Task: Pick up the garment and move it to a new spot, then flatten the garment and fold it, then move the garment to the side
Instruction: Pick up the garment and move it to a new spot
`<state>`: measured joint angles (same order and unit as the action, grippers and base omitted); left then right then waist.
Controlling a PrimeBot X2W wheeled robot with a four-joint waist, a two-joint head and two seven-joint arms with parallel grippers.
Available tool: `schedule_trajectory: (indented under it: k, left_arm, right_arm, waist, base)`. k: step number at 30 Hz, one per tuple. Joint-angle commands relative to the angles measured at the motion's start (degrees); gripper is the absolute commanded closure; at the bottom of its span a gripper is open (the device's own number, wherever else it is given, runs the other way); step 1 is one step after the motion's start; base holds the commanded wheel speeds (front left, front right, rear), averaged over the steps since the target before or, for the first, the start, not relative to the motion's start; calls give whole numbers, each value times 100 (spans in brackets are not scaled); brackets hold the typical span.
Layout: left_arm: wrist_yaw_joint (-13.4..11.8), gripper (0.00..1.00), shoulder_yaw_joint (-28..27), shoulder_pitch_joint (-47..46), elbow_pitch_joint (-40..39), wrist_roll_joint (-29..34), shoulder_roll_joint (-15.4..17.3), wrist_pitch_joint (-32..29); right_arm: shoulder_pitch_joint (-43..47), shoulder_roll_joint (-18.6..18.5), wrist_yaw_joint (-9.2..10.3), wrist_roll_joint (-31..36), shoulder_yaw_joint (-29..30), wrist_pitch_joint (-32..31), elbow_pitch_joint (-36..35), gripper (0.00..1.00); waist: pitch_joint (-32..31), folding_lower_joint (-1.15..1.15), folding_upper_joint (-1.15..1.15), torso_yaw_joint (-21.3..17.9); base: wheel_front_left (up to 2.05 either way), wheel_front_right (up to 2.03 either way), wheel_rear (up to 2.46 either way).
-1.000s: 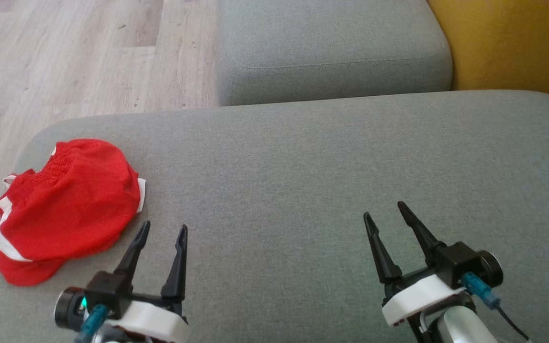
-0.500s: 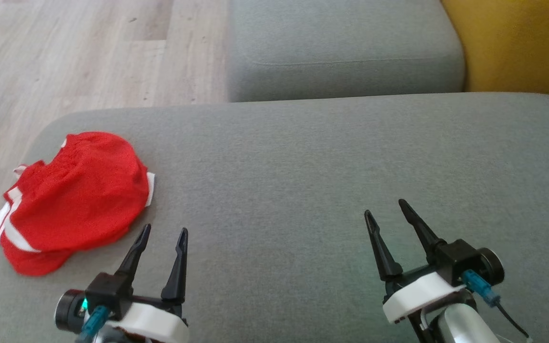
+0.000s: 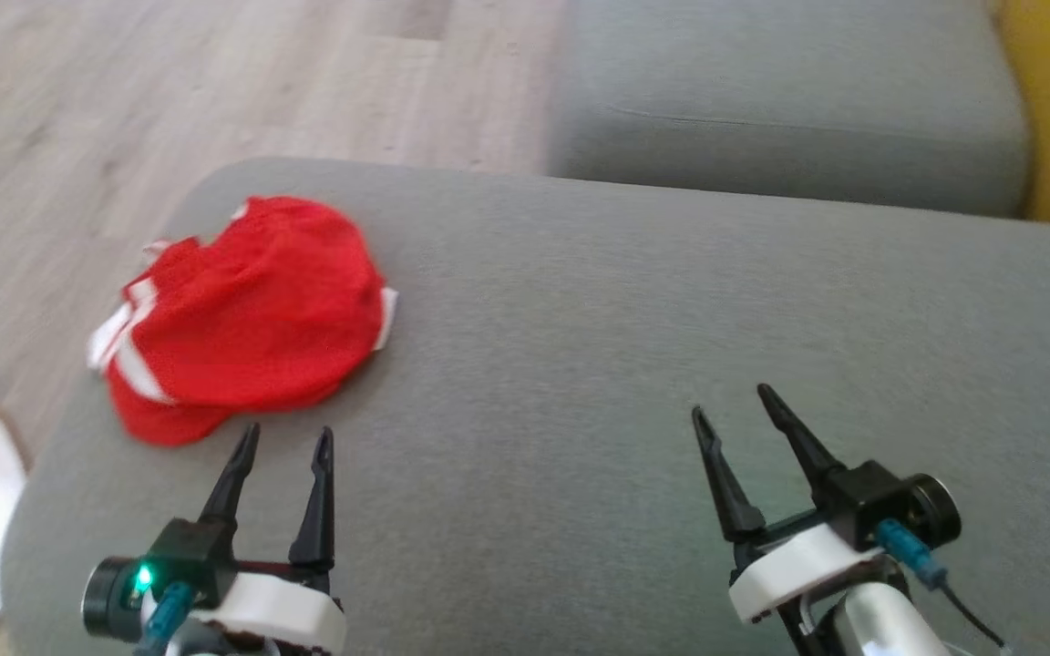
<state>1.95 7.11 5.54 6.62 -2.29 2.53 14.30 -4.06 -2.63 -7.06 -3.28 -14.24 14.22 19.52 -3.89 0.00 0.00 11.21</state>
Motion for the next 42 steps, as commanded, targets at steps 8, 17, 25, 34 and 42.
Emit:
schedule_trajectory:
  k: [8,17,25,34,42]
  left_arm:
    - [-231,0,-309,-155,-367,29,41,70]
    - [-524,0,-556,-282,-676,154,107,70]
    - [-123,0,-685,-2066,-390,-34,497,70]
    - [480,0,-424,-5468,2107,-543,1054,-1198]
    - [550,0,317,-6735,4534,-1296,1168,-2163]
  right_arm:
    - [-110,-25,-43,256,-82,78,-145,0]
    - [-174,-25,-43,485,-84,78,-138,0]
    - [-469,-190,-43,922,185,78,-131,0]
    - [-1142,-781,-43,1388,360,78,-579,0]
    - [-1310,-1012,-43,1616,658,78,-1137,0]
  waist:
    - [80,0,0,1070]
    - [435,0,0,1431]
    - [1245,0,0,1442]
    - [2502,0,0,1129]
    - [3127,0,0,944]
  base:
    - [0,0,0]
    - [0,0,0]
    - [0,0,0]
    - [0,0,0]
    - [0,0,0]
